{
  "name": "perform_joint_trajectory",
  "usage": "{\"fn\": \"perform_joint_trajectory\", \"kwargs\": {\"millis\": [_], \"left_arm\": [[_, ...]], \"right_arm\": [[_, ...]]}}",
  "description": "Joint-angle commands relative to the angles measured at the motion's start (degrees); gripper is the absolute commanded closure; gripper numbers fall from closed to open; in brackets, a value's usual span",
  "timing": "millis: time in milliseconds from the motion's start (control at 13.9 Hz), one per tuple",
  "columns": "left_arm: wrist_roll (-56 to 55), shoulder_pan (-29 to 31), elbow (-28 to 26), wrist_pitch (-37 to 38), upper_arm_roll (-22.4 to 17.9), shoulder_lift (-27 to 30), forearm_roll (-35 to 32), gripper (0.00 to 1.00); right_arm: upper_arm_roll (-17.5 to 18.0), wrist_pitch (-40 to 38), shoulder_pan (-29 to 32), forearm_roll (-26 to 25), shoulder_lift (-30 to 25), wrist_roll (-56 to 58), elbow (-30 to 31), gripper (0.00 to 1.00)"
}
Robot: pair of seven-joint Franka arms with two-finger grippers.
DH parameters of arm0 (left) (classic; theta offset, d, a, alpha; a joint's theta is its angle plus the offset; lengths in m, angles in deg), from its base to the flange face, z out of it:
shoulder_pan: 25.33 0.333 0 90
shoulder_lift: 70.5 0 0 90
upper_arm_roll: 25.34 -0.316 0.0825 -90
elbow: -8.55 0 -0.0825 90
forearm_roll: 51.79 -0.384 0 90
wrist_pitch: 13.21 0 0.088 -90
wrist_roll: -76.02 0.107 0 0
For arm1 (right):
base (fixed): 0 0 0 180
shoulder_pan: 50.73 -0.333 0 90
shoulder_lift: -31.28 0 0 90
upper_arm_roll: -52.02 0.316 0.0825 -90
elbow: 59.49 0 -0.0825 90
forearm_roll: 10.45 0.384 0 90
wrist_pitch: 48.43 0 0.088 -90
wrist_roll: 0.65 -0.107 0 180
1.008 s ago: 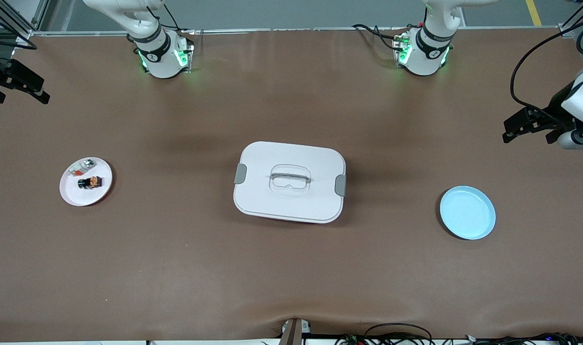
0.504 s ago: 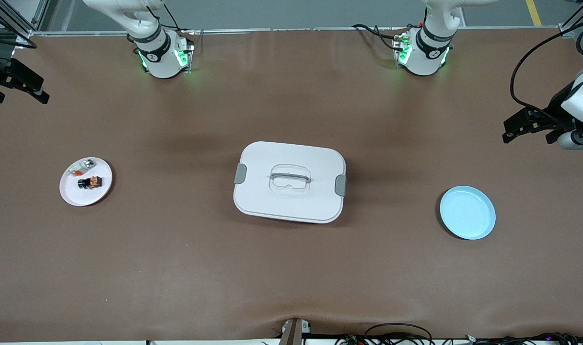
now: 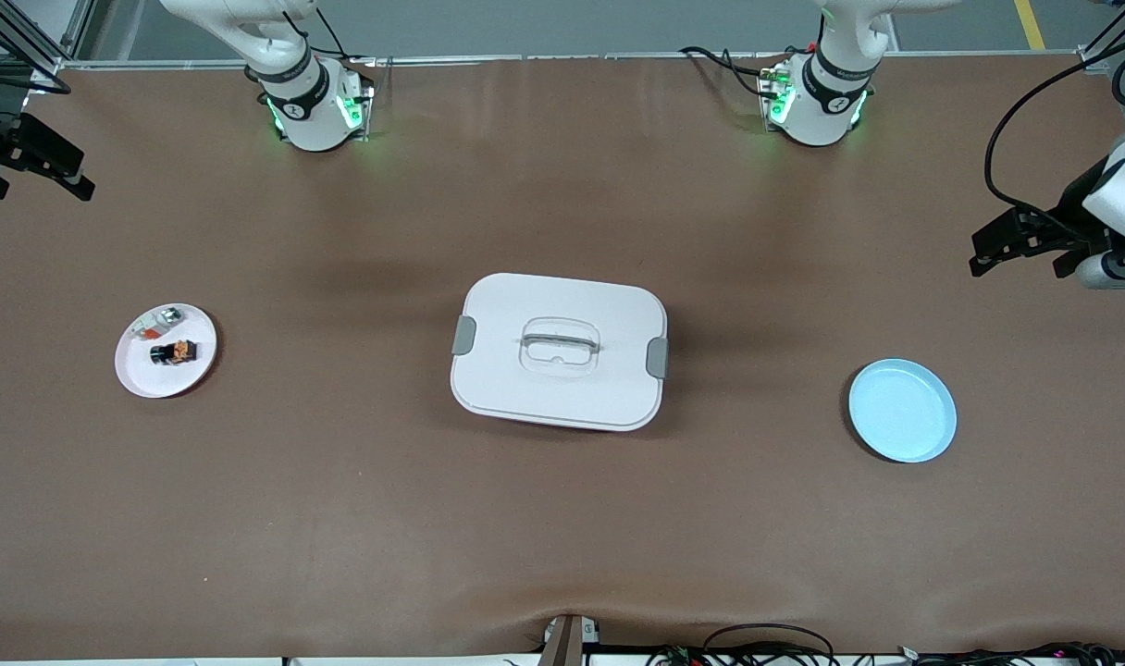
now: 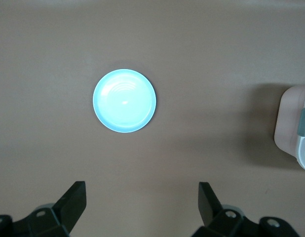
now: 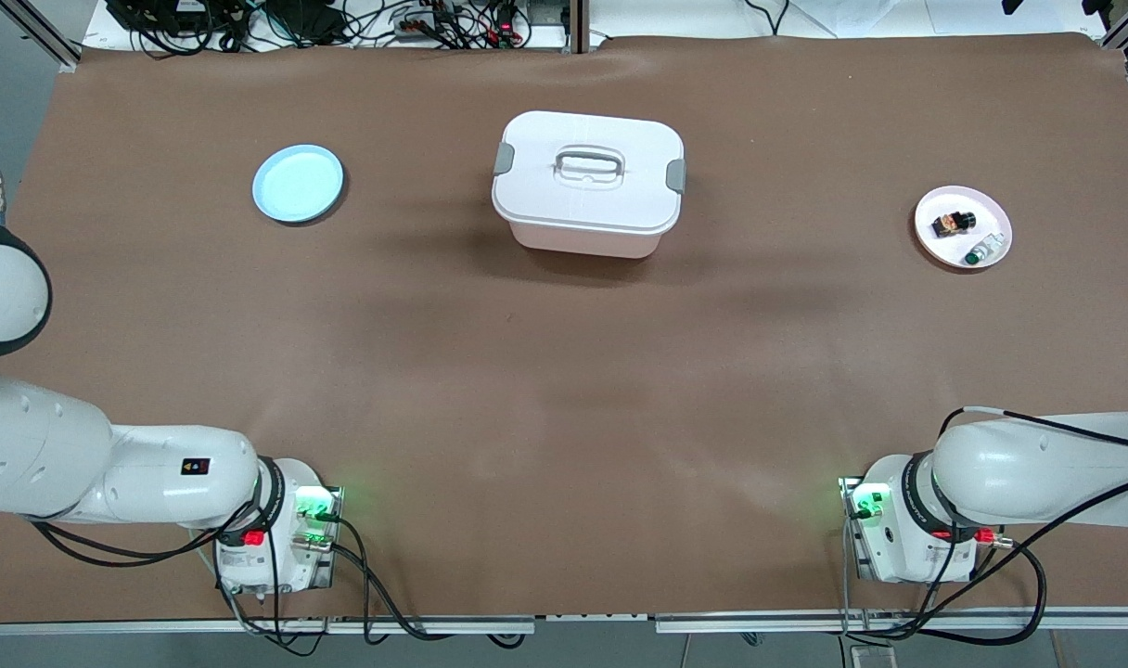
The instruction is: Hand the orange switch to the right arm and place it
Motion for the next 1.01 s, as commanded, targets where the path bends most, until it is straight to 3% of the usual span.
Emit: {"fn": "perform_joint_trajectory", "kwargs": {"millis": [0,936], "left_arm": [[1.2,0.2,0.8,1.1,0.1,-0.2,0.3,0.0],[1.2,0.1,0.8,1.1,0.1,-0.2,0.3,0.0]], "right_arm": [[-0.5,0.1,-0.3,-0.1,-1.6,-0.7,1.5,0.0],[-0.5,0.0,-0.3,0.2,-2.1,-3.6,2.2,0.0]]}}
